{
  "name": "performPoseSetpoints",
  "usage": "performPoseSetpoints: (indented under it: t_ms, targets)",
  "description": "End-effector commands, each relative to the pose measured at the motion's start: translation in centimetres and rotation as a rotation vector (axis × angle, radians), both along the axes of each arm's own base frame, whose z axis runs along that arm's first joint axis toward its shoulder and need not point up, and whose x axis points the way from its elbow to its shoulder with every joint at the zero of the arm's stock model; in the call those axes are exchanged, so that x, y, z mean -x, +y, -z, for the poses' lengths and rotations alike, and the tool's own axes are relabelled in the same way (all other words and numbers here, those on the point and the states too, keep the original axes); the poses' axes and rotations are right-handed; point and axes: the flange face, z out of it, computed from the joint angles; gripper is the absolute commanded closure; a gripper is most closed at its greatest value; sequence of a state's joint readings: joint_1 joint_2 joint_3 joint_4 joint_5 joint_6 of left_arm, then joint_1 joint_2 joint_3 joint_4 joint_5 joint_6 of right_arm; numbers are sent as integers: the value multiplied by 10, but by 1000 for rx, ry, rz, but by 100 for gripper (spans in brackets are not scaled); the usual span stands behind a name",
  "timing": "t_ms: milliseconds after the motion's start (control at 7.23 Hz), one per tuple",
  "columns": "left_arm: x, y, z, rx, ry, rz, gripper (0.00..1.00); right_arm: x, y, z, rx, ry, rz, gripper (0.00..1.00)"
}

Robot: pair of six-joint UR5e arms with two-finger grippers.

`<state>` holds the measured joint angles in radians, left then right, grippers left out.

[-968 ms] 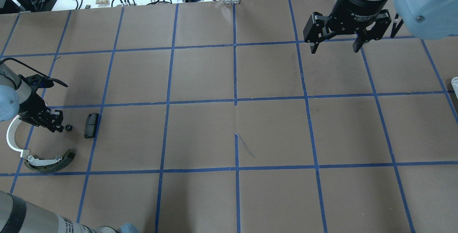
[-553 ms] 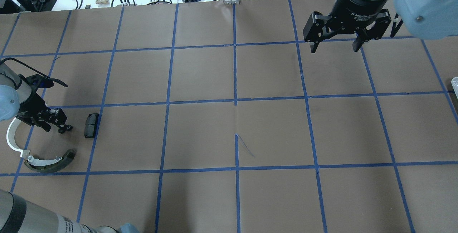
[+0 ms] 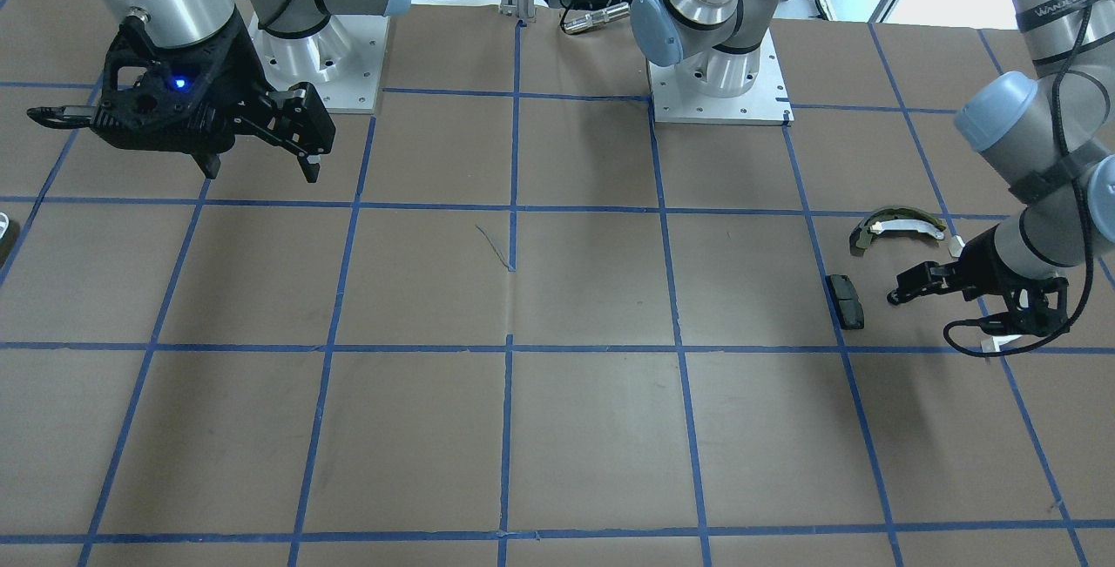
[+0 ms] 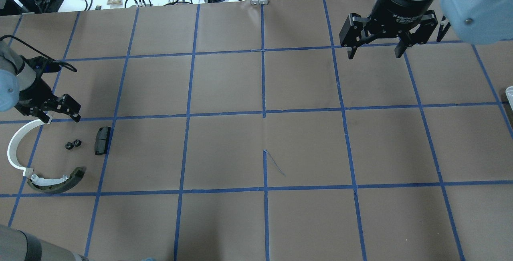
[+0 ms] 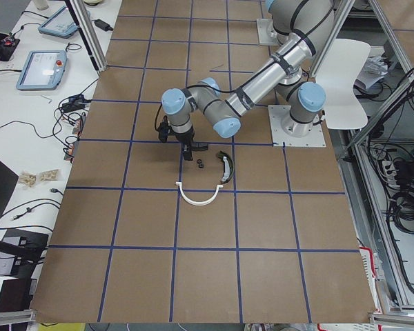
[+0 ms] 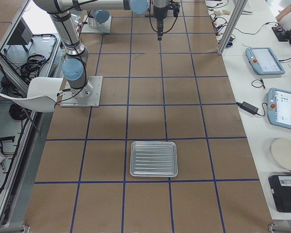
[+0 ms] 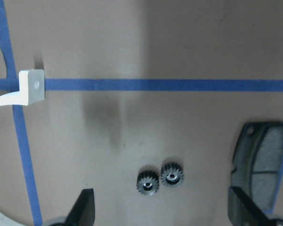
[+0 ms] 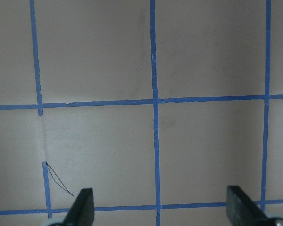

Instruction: Place bearing gear from tray to pile

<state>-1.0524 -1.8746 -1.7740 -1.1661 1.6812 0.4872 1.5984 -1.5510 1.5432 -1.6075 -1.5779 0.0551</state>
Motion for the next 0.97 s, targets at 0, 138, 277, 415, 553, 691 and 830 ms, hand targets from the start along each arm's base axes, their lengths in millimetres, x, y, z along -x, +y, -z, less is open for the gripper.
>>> performPoseSetpoints:
  t_ms: [0, 138, 277, 415, 553, 691, 830]
  targets:
    - [107, -22, -89, 39, -18, -16, 0, 0, 0, 1, 1, 1, -1, 0]
    - [161, -27, -135, 71, -18, 61, 0, 0, 0, 1, 8, -1, 0, 0]
    - [209, -24, -170, 97, 49, 119, 0, 0, 0, 0, 11, -1, 0, 0]
    - [247, -14, -187, 92, 96, 111, 0, 0, 0, 0, 11, -1, -1, 0]
    - [281, 2, -198, 92, 96, 132, 0, 0, -1, 2, 8, -1, -1, 0]
    - [309, 20, -208, 82, 101, 180, 0, 0, 0, 0, 11, 0, -1, 0]
    - [320, 42, -219, 58, 102, 201, 0, 2, -1, 0, 9, 2, 2, 0]
